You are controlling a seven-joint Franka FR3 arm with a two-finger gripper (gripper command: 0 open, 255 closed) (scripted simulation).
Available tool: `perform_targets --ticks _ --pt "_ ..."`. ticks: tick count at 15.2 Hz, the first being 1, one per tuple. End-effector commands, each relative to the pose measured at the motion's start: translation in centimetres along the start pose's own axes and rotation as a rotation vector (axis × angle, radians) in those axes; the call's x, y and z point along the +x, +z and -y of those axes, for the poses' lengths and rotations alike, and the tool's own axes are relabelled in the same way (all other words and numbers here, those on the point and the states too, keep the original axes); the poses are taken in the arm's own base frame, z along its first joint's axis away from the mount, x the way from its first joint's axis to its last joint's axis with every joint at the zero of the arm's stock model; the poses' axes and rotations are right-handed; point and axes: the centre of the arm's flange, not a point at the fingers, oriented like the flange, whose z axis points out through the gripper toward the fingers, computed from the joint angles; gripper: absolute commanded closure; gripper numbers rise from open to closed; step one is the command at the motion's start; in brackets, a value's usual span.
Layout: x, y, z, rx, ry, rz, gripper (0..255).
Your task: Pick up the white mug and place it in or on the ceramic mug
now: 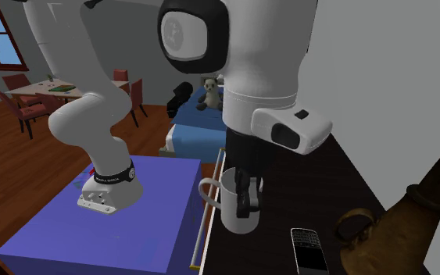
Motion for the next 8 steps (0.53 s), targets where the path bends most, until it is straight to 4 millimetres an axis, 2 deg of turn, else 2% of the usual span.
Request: perform_targets --ticks 1,8 --pt "-0.1 -1.2 0.0 0.0 0.0 0.0 255" --pt "-0.2 -4.9 0.0 0.0 0.0 0.0 255"
